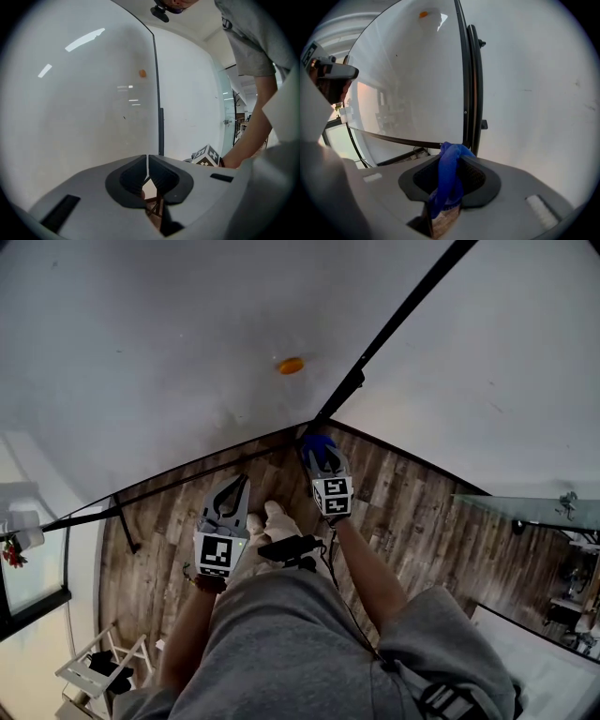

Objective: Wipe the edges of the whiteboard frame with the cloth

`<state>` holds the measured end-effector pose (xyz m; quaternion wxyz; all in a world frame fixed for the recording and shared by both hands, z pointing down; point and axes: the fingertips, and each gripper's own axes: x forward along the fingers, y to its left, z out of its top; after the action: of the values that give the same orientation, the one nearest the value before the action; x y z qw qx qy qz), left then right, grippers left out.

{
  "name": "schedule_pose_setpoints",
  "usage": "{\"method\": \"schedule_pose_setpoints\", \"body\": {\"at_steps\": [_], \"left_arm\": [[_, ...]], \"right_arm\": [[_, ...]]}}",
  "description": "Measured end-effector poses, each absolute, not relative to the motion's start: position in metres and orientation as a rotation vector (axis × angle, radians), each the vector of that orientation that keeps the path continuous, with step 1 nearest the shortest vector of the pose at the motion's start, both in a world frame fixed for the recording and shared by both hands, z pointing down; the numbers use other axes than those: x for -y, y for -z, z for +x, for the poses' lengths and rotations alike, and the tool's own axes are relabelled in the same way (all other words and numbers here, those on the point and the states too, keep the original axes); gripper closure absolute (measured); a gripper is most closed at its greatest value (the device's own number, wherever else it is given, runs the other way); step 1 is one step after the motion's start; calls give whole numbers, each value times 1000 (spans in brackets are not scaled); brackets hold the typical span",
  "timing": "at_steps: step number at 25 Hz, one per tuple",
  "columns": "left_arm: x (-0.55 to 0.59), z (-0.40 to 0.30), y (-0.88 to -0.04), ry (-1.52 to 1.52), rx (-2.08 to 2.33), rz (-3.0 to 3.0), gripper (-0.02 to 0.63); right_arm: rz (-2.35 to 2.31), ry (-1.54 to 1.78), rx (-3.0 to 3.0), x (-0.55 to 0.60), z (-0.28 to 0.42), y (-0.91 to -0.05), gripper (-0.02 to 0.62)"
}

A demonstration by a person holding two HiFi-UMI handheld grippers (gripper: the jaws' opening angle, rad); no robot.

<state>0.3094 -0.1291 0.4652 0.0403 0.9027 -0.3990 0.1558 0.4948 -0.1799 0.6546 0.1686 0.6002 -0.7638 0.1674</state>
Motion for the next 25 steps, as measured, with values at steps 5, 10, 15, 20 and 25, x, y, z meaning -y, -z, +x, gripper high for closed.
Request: {"method": "schedule_pose_setpoints", "body": {"at_steps": [5, 10, 15, 20, 25], "left_arm": [[139, 311, -470, -520, 1271, 2754, 584], [149, 314, -475, -511, 1321, 2711, 584], [155, 320, -478, -509, 1348, 2697, 584], [156, 315, -481, -539, 1386, 2655, 584], [161, 311, -475, -528, 1431, 2628, 584]], "right_arm": [[1693, -494, 2140, 201, 500, -688, 472], [1662, -502, 2139, 211, 501, -702, 472], [1648, -510, 2155, 226, 503, -710, 472], [1638, -533, 2178, 234, 498, -713, 472], [1645, -559, 2187, 243, 498, -714, 472]]}}
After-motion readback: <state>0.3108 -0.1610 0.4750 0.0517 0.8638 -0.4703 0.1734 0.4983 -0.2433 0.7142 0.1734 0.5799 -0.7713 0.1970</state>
